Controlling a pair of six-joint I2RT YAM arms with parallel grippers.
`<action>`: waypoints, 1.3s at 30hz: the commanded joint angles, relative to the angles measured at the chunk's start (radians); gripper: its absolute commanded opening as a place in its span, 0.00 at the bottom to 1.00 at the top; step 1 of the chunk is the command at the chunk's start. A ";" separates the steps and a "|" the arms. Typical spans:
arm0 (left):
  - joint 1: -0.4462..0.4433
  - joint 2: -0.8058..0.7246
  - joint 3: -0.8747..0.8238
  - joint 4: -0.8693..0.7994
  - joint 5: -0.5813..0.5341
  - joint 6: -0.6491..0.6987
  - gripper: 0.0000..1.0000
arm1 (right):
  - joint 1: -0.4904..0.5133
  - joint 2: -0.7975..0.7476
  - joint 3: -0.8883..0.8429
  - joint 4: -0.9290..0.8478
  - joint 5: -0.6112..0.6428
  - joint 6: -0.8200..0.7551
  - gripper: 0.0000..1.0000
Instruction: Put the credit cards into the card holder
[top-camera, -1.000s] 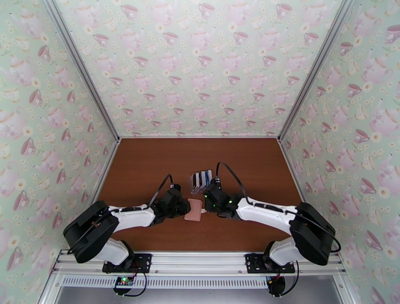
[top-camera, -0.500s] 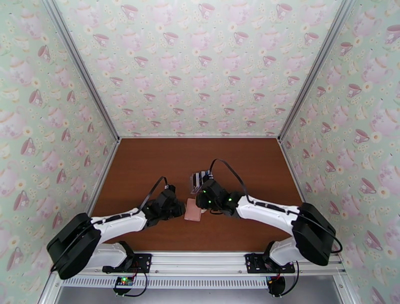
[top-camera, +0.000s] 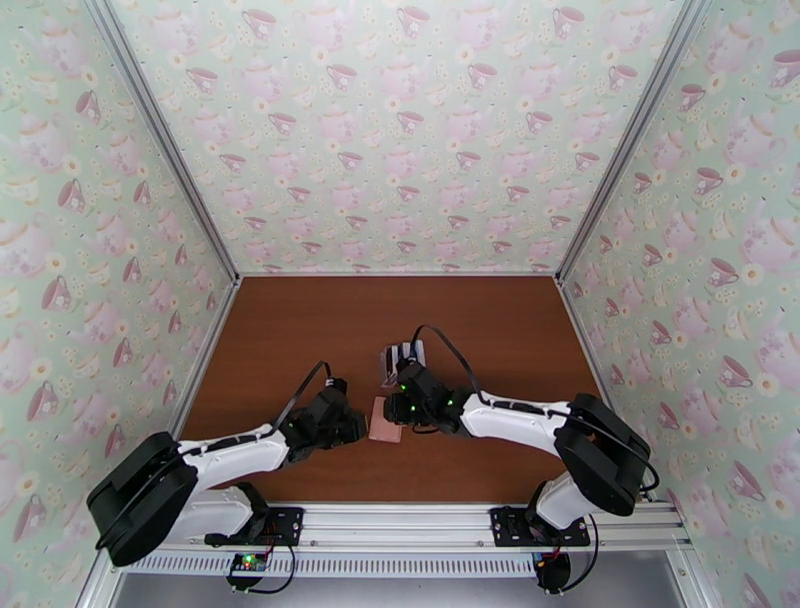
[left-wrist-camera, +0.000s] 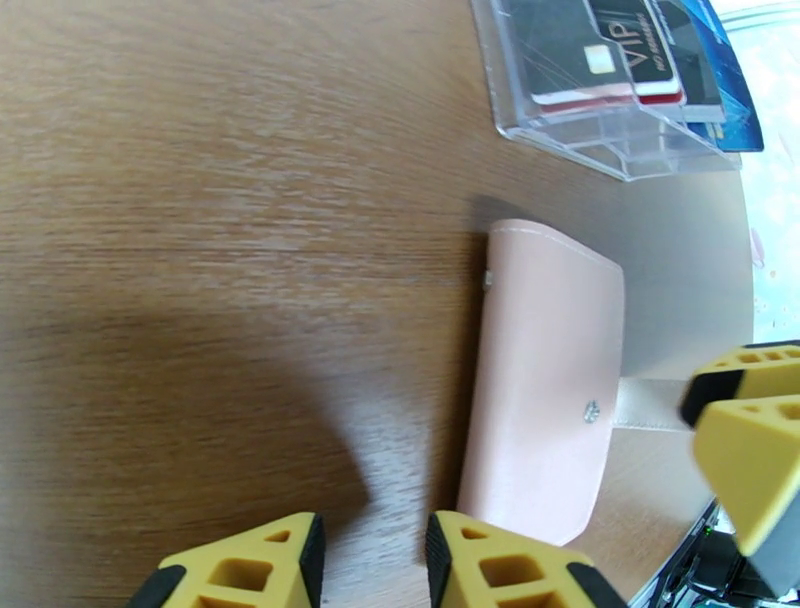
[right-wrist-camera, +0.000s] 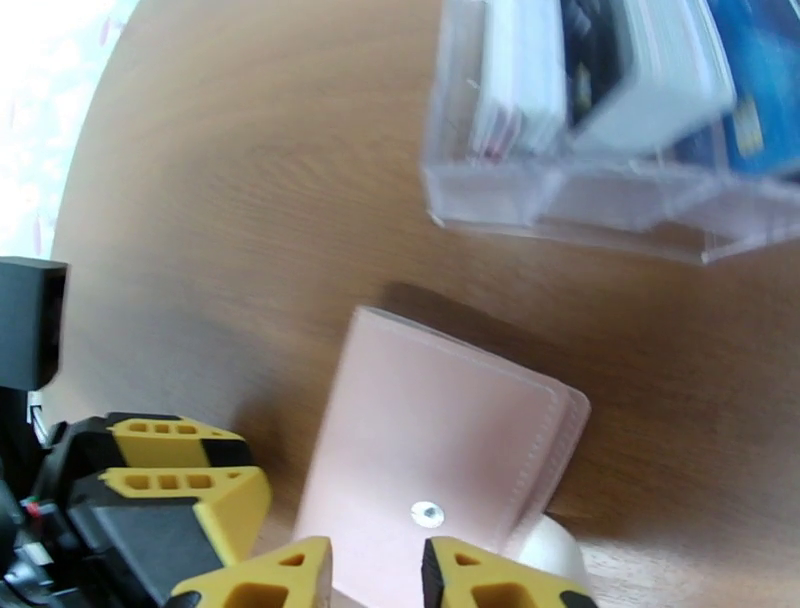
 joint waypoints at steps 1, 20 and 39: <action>-0.009 0.013 -0.010 0.036 0.022 0.011 0.36 | -0.010 0.012 -0.035 0.041 -0.023 0.021 0.32; -0.012 0.017 -0.005 0.042 0.026 0.010 0.38 | -0.022 0.036 -0.085 0.111 -0.043 0.032 0.33; -0.014 0.017 -0.009 0.045 0.025 0.009 0.38 | -0.026 0.048 -0.085 0.105 -0.034 0.039 0.33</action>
